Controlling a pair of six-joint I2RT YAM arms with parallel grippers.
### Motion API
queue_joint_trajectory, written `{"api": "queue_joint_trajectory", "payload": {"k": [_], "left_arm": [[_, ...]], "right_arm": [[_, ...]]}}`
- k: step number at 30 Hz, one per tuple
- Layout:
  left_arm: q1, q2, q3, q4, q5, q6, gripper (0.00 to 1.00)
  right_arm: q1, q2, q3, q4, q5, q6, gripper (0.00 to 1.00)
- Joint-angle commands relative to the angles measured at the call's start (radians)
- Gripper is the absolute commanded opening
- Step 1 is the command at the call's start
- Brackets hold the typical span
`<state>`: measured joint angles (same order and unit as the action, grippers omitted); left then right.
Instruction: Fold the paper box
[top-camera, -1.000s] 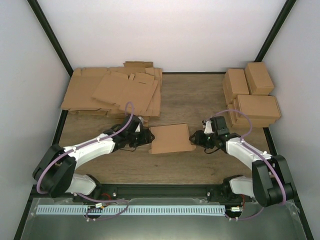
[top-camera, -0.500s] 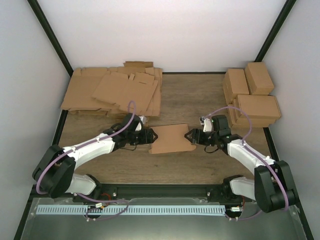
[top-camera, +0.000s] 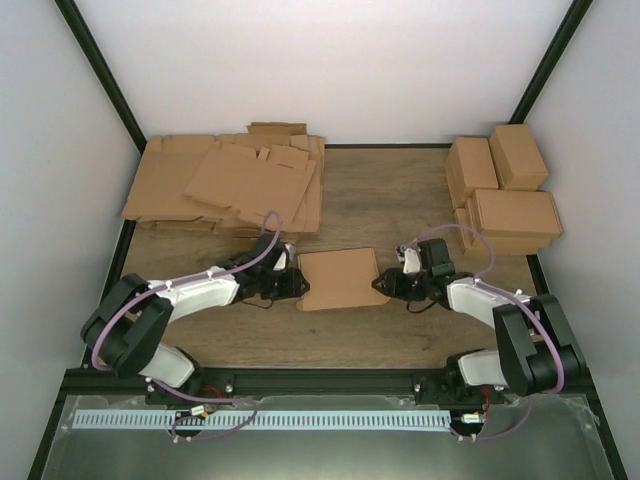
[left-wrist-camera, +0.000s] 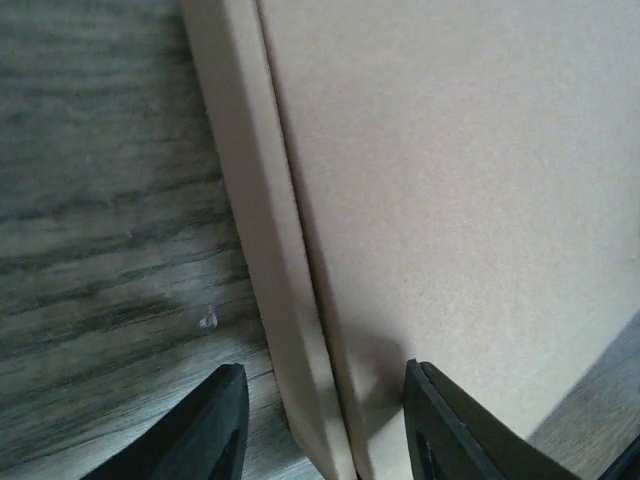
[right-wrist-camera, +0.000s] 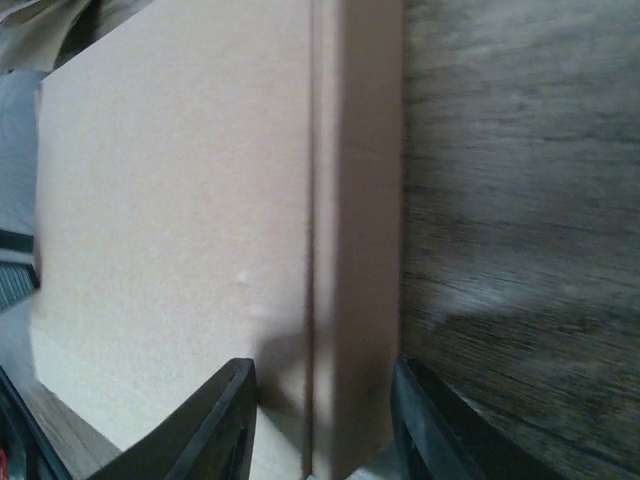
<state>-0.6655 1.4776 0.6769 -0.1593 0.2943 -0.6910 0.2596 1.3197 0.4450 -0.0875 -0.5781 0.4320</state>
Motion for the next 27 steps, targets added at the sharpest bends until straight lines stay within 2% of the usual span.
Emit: {"api": "queue_joint_trajectory", "payload": {"k": [1,3,9,18,27], "left_arm": [[0.003,0.041,-0.036,0.058,0.046,0.001,0.43],[0.003,0.060,-0.046,0.085,0.066,-0.002,0.39],[0.003,0.072,-0.040,0.092,0.074,-0.002,0.31],[0.000,0.022,0.003,0.034,0.053,0.015,0.30],[-0.034,0.076,0.019,0.046,0.059,0.011,0.26]], "right_arm": [[0.007,0.051,-0.016,0.046,0.009,0.004,0.33],[0.006,0.072,-0.018,0.052,0.007,0.005,0.27],[0.007,0.042,-0.013,0.031,0.008,-0.001,0.26],[0.006,-0.048,0.007,-0.027,0.013,-0.008,0.29],[0.043,-0.033,-0.006,-0.014,0.018,0.017,0.29]]}}
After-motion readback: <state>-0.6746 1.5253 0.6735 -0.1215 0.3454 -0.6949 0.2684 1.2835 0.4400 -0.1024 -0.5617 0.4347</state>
